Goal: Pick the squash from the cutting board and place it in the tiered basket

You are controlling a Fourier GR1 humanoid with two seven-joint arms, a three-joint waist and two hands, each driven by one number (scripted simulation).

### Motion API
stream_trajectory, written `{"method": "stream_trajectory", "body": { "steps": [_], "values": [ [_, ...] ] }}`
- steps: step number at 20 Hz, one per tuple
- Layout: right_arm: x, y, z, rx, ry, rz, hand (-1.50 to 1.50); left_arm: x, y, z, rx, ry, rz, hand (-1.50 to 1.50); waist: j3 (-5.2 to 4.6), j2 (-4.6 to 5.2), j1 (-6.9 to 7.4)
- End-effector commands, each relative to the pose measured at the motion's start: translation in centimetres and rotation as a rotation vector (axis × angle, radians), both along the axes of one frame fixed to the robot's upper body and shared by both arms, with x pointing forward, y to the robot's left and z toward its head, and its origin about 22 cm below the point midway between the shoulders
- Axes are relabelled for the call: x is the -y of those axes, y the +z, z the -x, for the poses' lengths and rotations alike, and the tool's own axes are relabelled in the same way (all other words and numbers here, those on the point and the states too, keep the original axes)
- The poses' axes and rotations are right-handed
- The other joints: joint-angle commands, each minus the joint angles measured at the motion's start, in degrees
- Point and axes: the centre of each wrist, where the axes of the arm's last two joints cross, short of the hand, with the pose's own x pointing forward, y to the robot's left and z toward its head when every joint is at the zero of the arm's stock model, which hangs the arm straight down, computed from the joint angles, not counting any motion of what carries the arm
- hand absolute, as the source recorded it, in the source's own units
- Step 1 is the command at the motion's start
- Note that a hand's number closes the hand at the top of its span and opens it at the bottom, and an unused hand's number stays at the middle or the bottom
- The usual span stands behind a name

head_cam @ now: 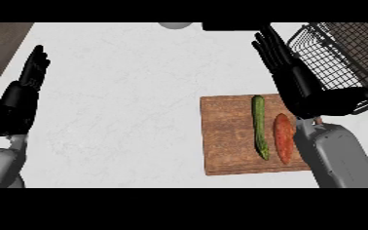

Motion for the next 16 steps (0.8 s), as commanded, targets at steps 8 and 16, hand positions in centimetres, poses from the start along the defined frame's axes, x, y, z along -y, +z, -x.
{"method": "stream_trajectory", "body": {
  "steps": [8, 16],
  "values": [
    [17.6, -2.7, 3.5, -0.091, -1.093, 0.151, -1.50, 2.3, -9.9, 6.4, -0.379, 0.177, 0.239, 0.00, 0.84, 0.52, -6.47],
    [11.5, -5.4, 11.7, 0.015, -1.250, -0.078, -1.50, 7.8, -13.0, 9.4, -0.425, 0.100, 0.275, 0.00, 1.10, -0.11, -0.13]
  ]
}}
